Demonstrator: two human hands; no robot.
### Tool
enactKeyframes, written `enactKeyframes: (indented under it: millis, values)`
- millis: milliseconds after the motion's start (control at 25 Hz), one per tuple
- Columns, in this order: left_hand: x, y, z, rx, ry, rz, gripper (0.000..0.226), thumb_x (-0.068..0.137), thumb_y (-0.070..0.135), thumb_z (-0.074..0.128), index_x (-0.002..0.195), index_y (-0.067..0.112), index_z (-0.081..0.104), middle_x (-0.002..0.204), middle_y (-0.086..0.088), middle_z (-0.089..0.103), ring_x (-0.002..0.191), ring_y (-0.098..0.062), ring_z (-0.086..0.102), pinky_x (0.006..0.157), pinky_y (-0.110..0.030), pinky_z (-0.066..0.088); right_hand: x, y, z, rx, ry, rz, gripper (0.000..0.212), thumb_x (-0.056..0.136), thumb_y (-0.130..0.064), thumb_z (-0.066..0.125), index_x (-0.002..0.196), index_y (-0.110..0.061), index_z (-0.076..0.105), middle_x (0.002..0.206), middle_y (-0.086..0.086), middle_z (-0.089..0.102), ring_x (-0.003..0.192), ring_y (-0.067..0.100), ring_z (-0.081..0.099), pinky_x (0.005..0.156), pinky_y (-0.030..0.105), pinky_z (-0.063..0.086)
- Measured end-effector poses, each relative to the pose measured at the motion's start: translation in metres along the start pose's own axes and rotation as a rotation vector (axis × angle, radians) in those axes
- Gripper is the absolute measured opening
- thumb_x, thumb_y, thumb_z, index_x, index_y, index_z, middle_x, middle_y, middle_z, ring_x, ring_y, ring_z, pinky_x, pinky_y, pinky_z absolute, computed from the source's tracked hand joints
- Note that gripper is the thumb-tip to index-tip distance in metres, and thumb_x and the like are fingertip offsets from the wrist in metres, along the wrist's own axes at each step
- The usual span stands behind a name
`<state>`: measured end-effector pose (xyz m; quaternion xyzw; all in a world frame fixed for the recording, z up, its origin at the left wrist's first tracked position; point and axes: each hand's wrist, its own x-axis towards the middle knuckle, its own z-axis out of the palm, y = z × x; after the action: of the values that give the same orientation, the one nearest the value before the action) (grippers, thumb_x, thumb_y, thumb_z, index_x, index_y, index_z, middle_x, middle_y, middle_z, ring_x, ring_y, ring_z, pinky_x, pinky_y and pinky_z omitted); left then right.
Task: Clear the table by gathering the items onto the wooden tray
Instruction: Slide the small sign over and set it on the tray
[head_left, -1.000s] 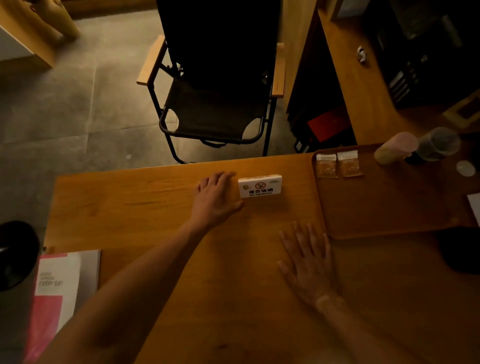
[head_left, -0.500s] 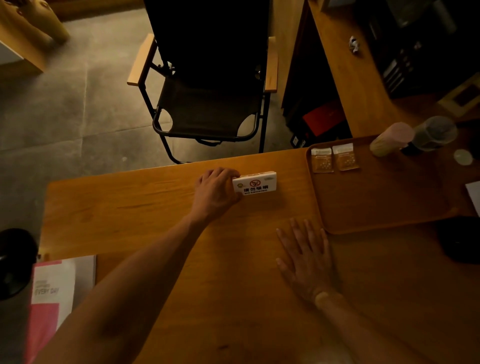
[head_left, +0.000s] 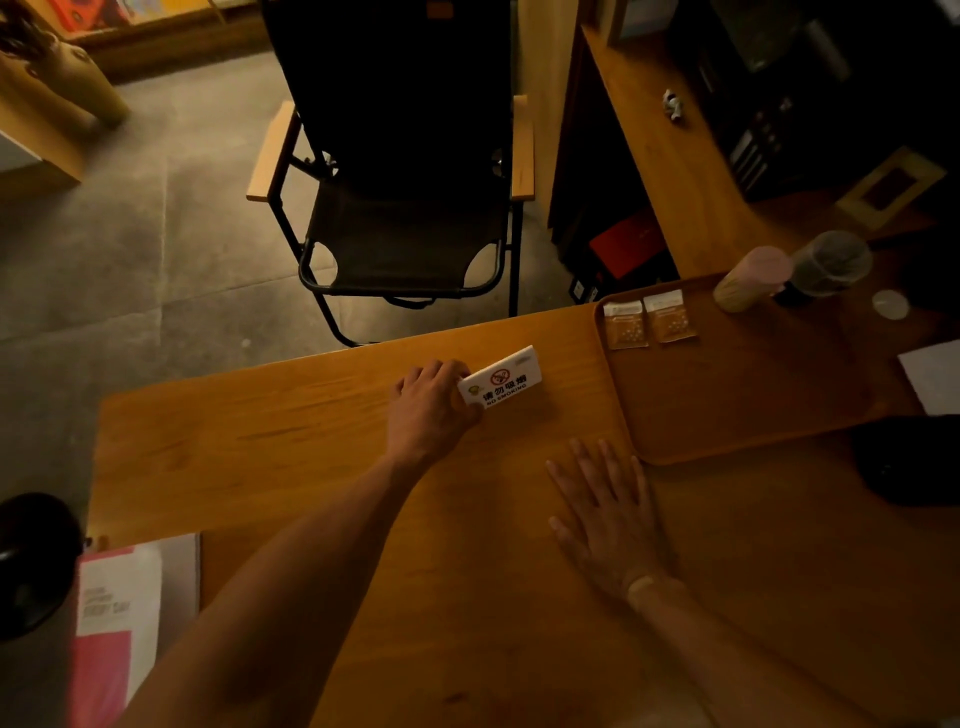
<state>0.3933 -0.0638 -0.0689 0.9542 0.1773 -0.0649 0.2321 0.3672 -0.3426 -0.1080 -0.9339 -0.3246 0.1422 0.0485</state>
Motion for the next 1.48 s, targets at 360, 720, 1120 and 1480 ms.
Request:
enactKeyframes:
  millis: [360,720,1120,1480]
  values:
    - [-0.027,0.024,0.006,-0.339,-0.078,-0.058,0.037,0.080,0.036,0.069,0.112,0.030,0.051,0.116,0.004,0.056,0.107,-0.017,0.051,0.089,-0.046,0.052,-0.033,0.021,0.005,0.013,-0.010,0.008,0.065,0.094,-0.059,0.028,0.154,-0.038,0.014,0.165,-0.002,0.009,0.151,0.026,0.006,0.116,0.056,0.012]
    - [-0.028,0.066,0.011,-0.381,-0.115,0.079,0.038,0.081,0.035,0.070,0.113,0.035,0.050,0.113,0.010,0.053,0.106,-0.012,0.053,0.080,-0.033,0.057,-0.081,0.060,0.008,0.056,-0.006,0.197,0.060,0.095,-0.062,0.021,0.152,-0.043,0.016,0.164,-0.005,0.012,0.150,0.027,0.013,0.116,0.058,0.011]
    - [-0.006,0.116,0.036,-0.309,-0.133,0.150,0.043,0.080,0.033,0.070,0.118,0.030,0.050,0.120,0.003,0.055,0.114,-0.018,0.049,0.090,-0.047,0.051,-0.085,0.084,0.002,0.109,0.059,0.762,0.071,0.090,-0.069,0.020,0.154,-0.037,0.016,0.164,0.003,0.012,0.150,0.030,0.007,0.117,0.062,0.002]
    - [0.007,0.150,0.058,-0.106,-0.080,0.297,0.049,0.079,0.045,0.066,0.123,0.027,0.053,0.126,0.001,0.057,0.120,-0.022,0.045,0.099,-0.048,0.040,-0.081,0.085,0.013,0.144,0.129,0.820,0.072,0.090,-0.070,0.020,0.153,-0.037,0.018,0.164,0.001,0.012,0.150,0.030,0.007,0.116,0.064,0.006]
